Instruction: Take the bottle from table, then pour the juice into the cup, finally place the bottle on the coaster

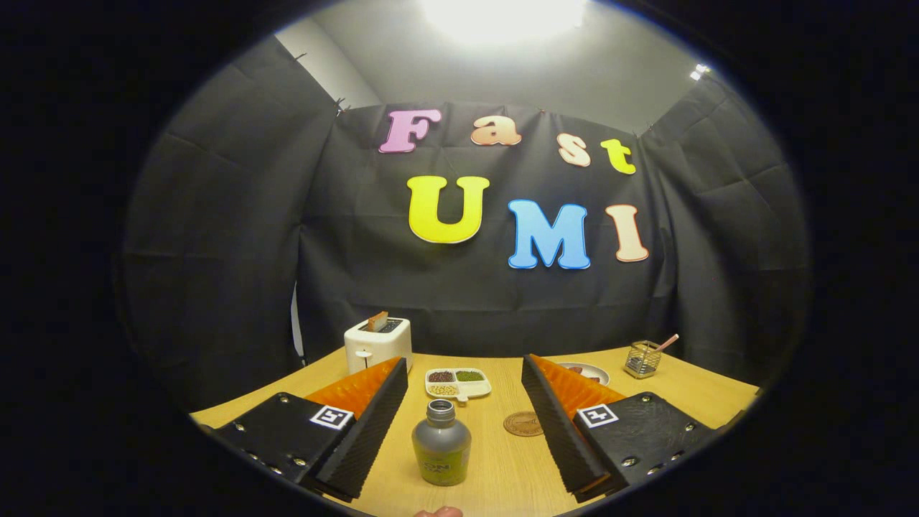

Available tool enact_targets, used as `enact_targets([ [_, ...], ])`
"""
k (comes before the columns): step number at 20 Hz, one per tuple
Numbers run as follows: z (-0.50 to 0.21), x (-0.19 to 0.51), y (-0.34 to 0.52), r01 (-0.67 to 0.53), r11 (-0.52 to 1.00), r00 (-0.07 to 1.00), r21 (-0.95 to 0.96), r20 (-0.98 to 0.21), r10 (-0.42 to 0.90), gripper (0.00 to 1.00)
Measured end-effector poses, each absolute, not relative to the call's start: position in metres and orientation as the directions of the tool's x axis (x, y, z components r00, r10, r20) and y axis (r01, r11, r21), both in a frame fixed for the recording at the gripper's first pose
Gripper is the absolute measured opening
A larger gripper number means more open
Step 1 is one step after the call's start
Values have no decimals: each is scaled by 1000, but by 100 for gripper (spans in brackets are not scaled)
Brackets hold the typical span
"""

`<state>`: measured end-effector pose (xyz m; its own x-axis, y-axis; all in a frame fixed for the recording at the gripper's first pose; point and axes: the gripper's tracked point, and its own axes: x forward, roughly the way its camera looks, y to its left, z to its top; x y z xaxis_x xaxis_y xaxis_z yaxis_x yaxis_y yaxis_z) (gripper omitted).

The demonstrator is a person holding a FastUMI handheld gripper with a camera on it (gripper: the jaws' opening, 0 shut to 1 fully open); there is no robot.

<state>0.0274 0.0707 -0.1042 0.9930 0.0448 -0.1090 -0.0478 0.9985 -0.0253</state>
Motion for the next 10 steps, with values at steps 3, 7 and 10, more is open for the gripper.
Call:
enact_targets([
  [3, -127, 35, 78, -53, 998, 988, -18, -146, 50, 98],
  [7, -162, 42, 82, -39, 999, 977, -5, -208, 37, 98],
  [10, -191, 47, 88, -51, 999, 963, -18, -267, 44, 98],
])
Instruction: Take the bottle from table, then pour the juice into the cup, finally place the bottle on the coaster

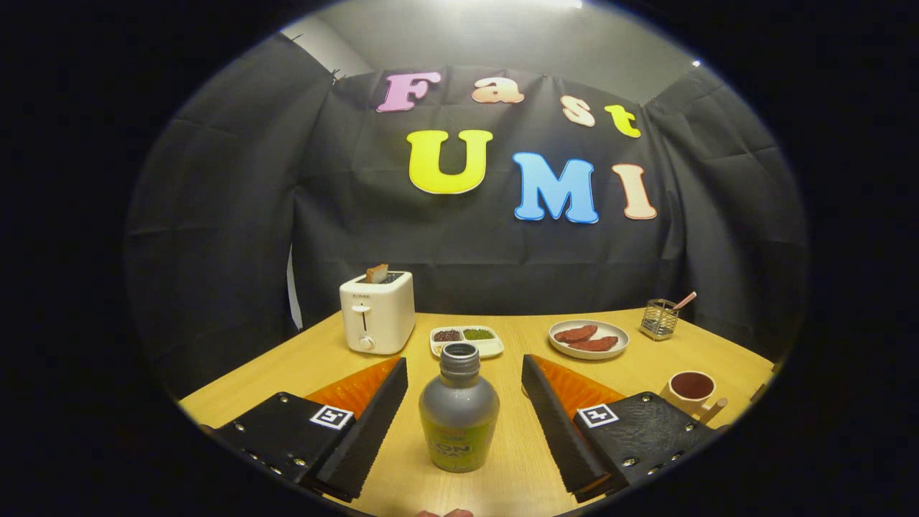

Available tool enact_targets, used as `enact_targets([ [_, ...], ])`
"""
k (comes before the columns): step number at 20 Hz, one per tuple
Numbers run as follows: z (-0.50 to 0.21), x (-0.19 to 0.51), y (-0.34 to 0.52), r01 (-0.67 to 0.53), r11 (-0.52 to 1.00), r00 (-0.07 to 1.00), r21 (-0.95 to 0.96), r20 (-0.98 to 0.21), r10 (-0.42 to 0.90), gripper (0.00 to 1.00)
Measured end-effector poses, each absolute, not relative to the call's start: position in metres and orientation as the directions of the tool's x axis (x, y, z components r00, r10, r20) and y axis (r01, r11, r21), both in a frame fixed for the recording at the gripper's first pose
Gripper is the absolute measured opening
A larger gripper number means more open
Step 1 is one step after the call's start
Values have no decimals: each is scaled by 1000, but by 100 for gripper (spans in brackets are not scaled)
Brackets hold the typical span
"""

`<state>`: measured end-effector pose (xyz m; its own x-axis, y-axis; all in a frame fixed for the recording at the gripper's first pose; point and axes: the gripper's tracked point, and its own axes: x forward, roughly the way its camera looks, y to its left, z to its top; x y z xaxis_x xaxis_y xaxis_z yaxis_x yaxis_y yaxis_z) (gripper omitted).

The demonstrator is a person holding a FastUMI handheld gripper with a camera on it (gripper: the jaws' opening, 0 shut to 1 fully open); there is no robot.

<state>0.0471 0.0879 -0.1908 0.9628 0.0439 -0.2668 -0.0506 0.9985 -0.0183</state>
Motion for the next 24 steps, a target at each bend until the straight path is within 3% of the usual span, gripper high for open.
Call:
enact_targets([
  [12, -264, 50, 88, -3, 1000, 904, 20, -427, 11, 98],
  [21, -303, 36, 95, -38, 999, 838, -14, -545, 24, 98],
  [24, -306, 35, 94, -34, 999, 832, -14, -555, 20, 94],
])
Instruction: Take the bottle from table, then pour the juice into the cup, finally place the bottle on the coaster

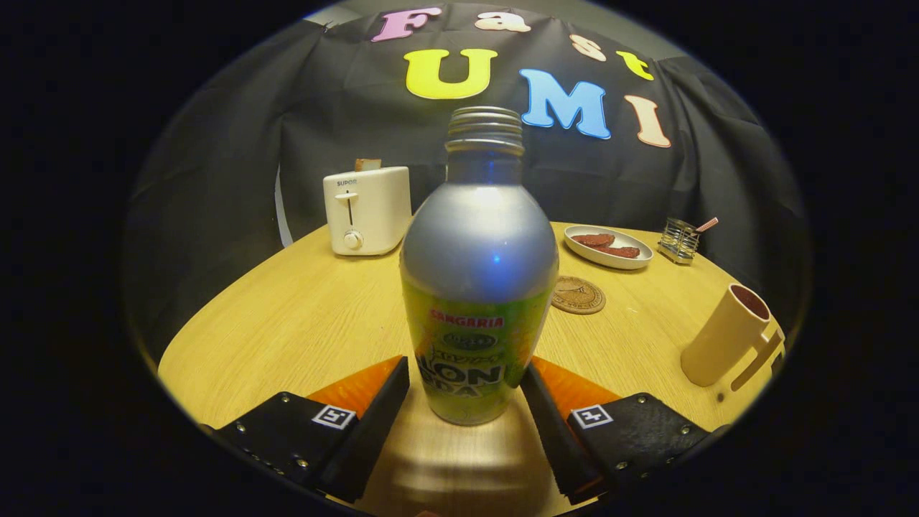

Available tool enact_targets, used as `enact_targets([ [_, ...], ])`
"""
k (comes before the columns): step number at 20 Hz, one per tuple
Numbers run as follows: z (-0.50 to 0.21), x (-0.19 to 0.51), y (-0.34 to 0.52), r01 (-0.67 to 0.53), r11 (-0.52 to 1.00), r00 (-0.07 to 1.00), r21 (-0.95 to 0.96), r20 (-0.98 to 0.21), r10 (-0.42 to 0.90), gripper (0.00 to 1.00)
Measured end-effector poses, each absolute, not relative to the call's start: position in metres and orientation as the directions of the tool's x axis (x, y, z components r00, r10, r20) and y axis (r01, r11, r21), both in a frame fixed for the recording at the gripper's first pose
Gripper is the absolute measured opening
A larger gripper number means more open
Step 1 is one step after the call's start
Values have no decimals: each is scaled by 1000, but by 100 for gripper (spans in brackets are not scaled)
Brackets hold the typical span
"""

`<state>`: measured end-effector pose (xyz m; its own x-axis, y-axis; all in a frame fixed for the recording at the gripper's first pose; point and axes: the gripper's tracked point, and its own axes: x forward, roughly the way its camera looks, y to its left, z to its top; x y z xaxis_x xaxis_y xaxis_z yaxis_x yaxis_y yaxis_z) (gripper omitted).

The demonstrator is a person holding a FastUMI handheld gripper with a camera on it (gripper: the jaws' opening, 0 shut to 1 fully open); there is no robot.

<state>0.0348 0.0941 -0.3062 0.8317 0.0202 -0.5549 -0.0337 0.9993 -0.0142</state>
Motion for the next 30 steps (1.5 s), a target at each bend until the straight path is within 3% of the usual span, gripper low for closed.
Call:
enact_targets([
  [1, -304, 35, 93, -34, 999, 834, -9, -552, 23, 92],
  [2, -306, 36, 95, -30, 1000, 835, -6, -551, 22, 82],
  [8, -306, 40, 95, -39, 999, 820, 34, -571, 51, 77],
  [17, -260, 54, 66, 14, 999, 854, 45, -520, 11, 77],
  [30, -228, 46, 28, 130, 898, 874, 420, -476, 96, 77],
])
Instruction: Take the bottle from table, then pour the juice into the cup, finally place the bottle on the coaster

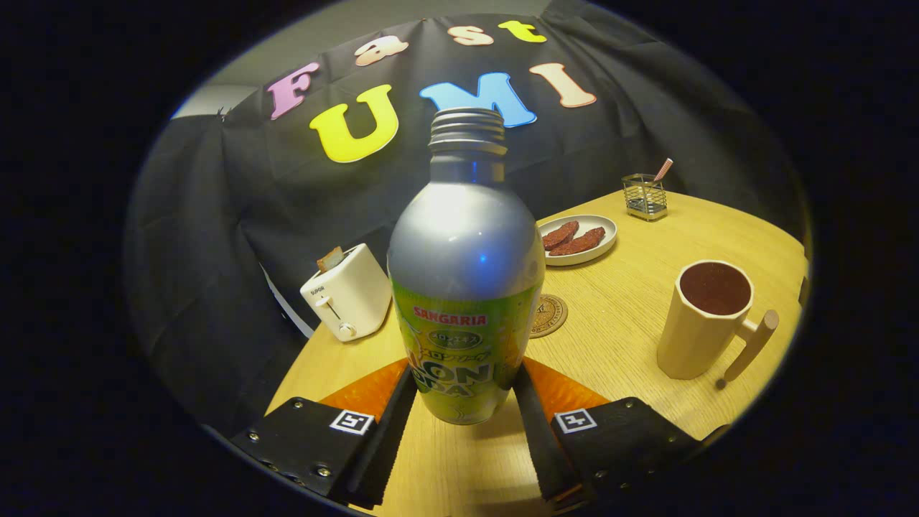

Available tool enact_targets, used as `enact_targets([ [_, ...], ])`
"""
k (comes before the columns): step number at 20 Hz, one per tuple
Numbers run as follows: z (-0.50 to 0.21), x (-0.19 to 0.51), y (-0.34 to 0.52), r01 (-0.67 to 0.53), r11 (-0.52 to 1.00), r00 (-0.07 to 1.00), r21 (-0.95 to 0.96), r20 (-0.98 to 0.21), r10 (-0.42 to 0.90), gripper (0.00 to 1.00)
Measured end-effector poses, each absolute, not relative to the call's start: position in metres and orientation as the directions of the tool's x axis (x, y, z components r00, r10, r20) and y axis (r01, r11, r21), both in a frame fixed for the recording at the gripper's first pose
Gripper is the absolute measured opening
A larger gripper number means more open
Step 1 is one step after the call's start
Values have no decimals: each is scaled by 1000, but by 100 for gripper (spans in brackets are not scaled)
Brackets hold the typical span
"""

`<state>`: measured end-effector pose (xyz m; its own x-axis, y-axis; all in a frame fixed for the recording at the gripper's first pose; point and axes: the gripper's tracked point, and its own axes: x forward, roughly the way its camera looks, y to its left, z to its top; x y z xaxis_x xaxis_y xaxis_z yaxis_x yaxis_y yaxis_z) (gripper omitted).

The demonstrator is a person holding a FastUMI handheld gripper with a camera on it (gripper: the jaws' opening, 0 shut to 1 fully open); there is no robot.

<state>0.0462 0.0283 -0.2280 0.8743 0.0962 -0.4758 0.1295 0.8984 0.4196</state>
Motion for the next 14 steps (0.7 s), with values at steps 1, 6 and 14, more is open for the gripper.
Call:
enact_targets([
  [1, -225, 47, 24, 138, 884, 879, 446, -466, 99, 77],
  [6, -219, 43, 12, 173, 792, 895, 586, -430, 122, 77],
  [14, -228, 35, 4, 241, 602, 897, 761, -411, 161, 76],
])
